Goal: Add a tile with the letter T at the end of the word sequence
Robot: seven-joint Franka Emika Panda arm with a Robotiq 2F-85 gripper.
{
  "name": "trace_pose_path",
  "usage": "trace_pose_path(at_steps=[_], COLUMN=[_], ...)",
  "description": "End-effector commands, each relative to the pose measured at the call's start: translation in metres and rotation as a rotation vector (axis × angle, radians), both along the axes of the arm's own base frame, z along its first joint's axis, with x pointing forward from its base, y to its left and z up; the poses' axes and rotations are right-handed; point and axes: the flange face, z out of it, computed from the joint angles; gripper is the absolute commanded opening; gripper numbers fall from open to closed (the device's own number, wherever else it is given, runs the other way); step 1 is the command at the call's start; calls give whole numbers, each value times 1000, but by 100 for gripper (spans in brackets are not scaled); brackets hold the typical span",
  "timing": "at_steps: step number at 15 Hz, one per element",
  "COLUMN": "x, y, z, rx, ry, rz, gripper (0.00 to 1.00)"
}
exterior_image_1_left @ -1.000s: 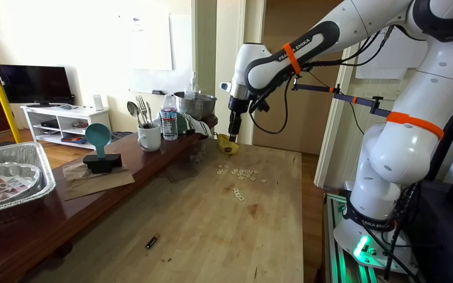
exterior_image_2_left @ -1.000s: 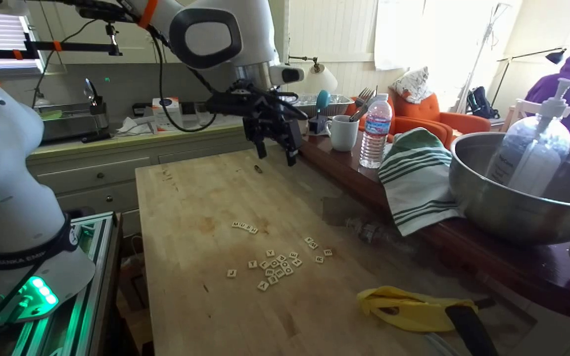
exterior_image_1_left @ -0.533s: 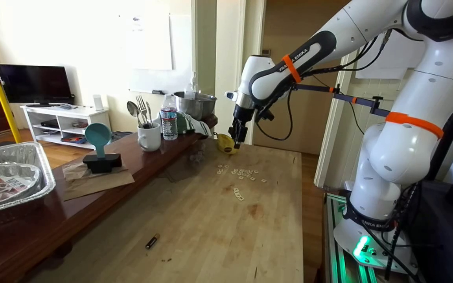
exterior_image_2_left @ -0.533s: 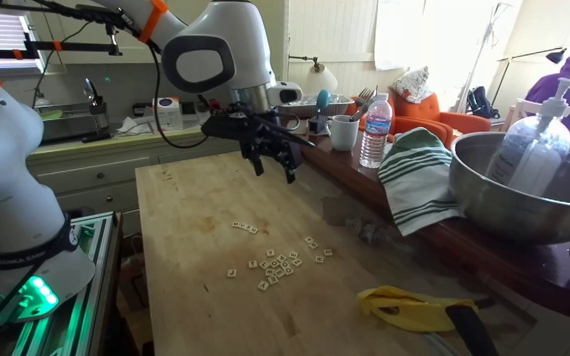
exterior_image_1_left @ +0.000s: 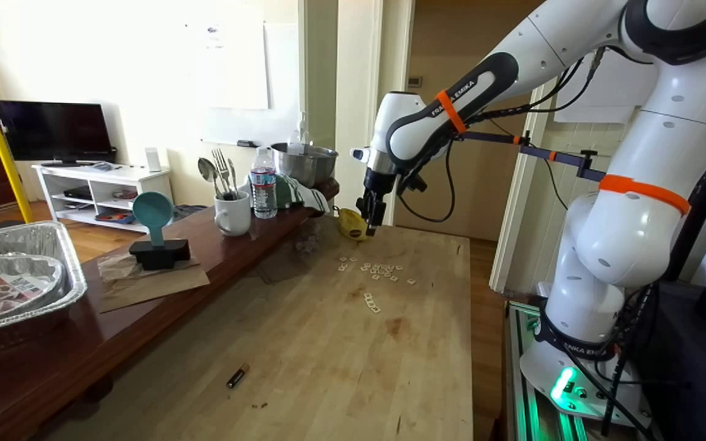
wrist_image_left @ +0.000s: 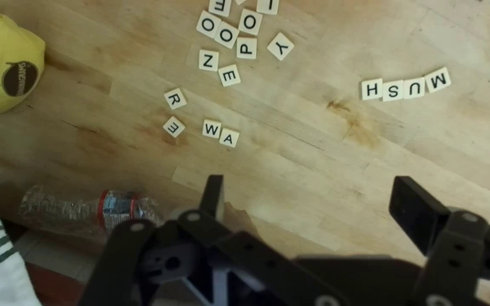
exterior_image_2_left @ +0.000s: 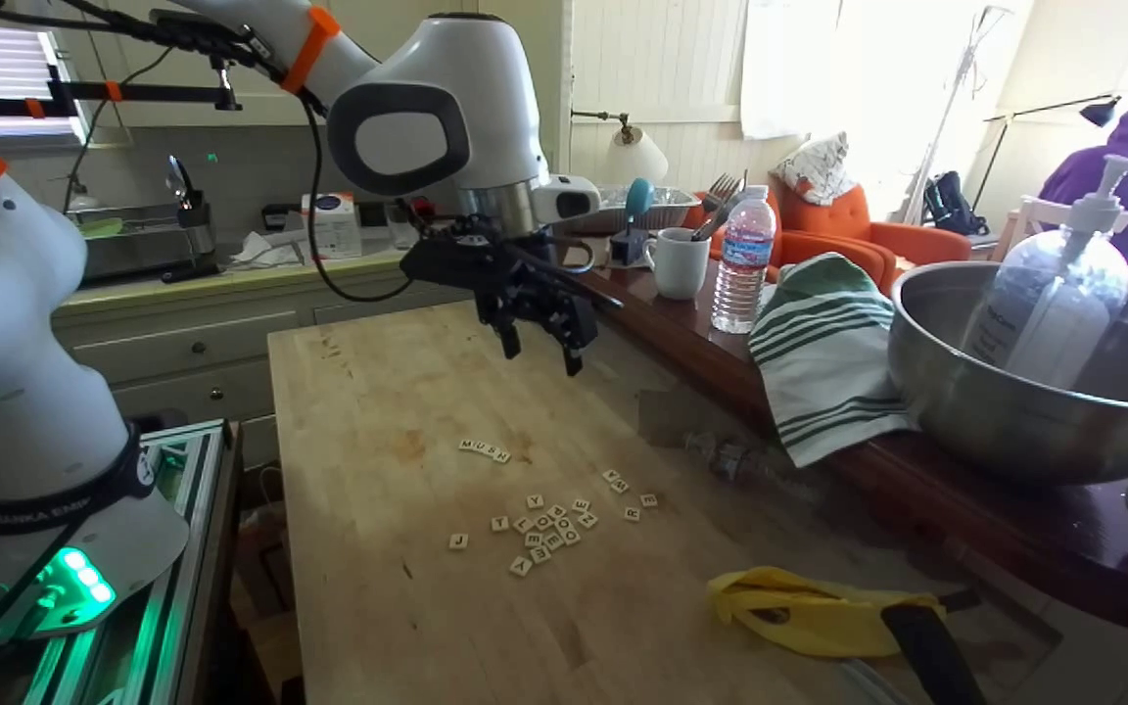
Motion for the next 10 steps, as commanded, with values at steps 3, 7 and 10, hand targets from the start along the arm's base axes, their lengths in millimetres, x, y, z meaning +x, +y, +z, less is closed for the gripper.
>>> trace_pose_path(at_steps=[3, 7, 10], x=[14, 21, 22], y=[-16, -23, -31], z=[-46, -76, -94], rx=[17, 8, -8], ry=[73, 83, 80], rz=[-14, 25, 72], gripper=[68, 35, 13])
